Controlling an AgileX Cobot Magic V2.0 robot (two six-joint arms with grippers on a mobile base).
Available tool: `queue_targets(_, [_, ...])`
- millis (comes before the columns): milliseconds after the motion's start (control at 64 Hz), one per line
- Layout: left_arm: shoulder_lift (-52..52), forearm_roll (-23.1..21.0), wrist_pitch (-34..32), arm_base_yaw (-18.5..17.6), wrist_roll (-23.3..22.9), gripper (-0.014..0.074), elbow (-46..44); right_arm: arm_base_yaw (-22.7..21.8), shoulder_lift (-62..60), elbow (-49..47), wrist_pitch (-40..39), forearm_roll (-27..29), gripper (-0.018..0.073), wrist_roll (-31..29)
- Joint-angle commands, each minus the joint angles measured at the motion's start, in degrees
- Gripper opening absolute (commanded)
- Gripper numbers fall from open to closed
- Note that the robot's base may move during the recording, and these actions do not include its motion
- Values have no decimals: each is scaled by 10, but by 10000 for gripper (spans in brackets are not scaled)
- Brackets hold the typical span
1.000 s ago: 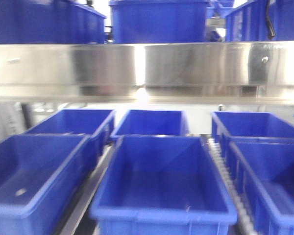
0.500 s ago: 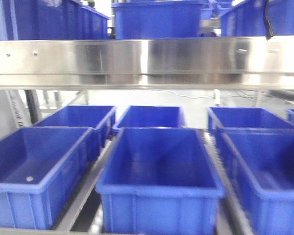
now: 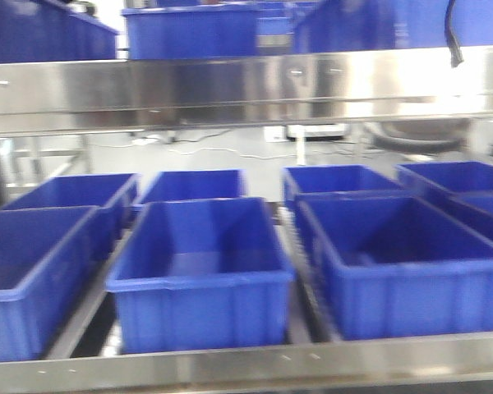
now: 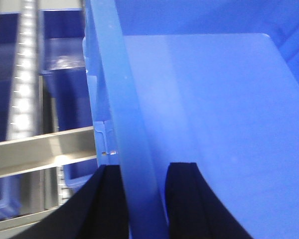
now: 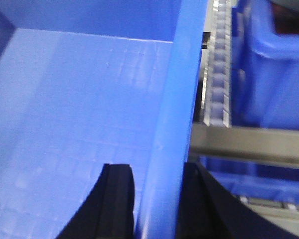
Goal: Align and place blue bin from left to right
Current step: 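Back the base away from the rack and turn while holding the bin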
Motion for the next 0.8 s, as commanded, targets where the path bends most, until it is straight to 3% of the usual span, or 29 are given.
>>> queue_targets(0, [-11, -16, -44, -3, 9, -111, -9, 1, -14, -10, -55, 18, -153, -16])
queue_targets(781, [-11, -16, -44, -3, 9, -111, -9, 1, -14, -10, -55, 18, -153, -16])
